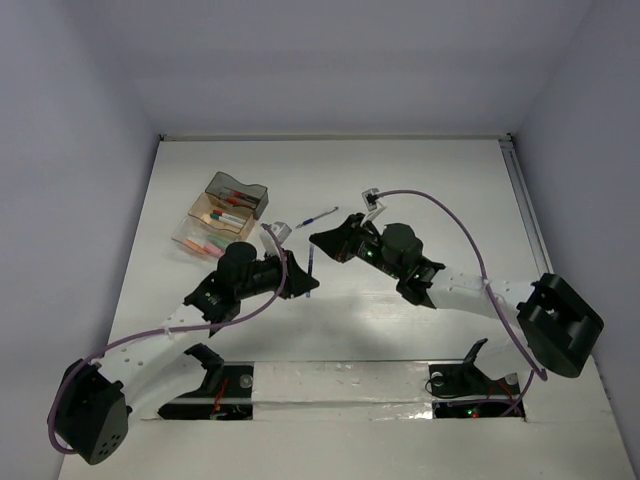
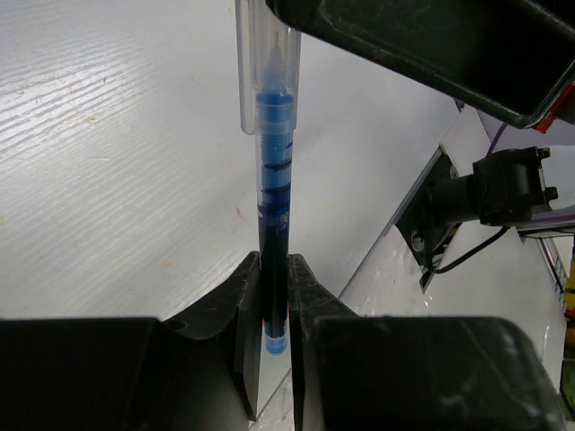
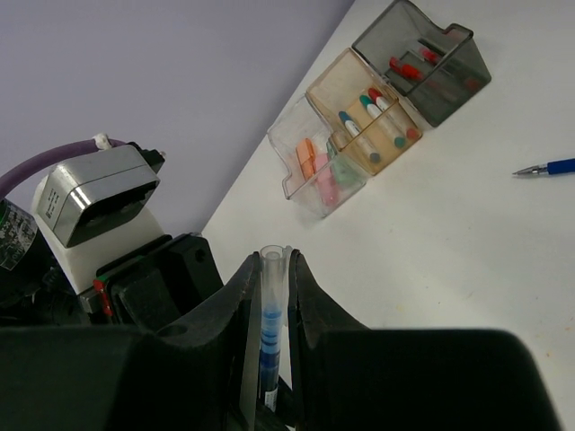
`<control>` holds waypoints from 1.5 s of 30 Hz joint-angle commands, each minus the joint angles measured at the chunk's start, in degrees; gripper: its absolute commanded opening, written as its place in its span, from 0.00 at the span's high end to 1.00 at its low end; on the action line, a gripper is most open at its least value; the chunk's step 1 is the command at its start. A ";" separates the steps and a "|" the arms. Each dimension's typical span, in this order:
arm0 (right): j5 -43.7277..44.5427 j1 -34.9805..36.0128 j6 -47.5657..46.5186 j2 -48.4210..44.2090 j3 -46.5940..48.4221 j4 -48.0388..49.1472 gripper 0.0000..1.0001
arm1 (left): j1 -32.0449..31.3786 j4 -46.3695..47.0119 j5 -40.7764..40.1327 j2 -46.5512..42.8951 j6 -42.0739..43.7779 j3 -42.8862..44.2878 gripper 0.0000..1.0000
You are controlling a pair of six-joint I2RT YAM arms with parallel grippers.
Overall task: Sort the stationery into containers
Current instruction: Close the pen cap on the pen, then place the pen in the storage box.
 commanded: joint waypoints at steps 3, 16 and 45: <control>-16.09 8.64 -0.30 3.59 -5.89 -21.14 1.00 | 3.17 25.61 -12.26 -2.18 -0.17 11.28 1.00; -2.47 5.75 1.10 -6.85 2.72 -24.57 0.72 | 3.17 28.86 -10.76 0.72 -4.38 5.05 1.00; 2.29 -5.42 -5.66 -28.75 -7.03 -34.07 0.14 | 29.09 23.16 -26.93 28.31 -21.17 16.63 1.00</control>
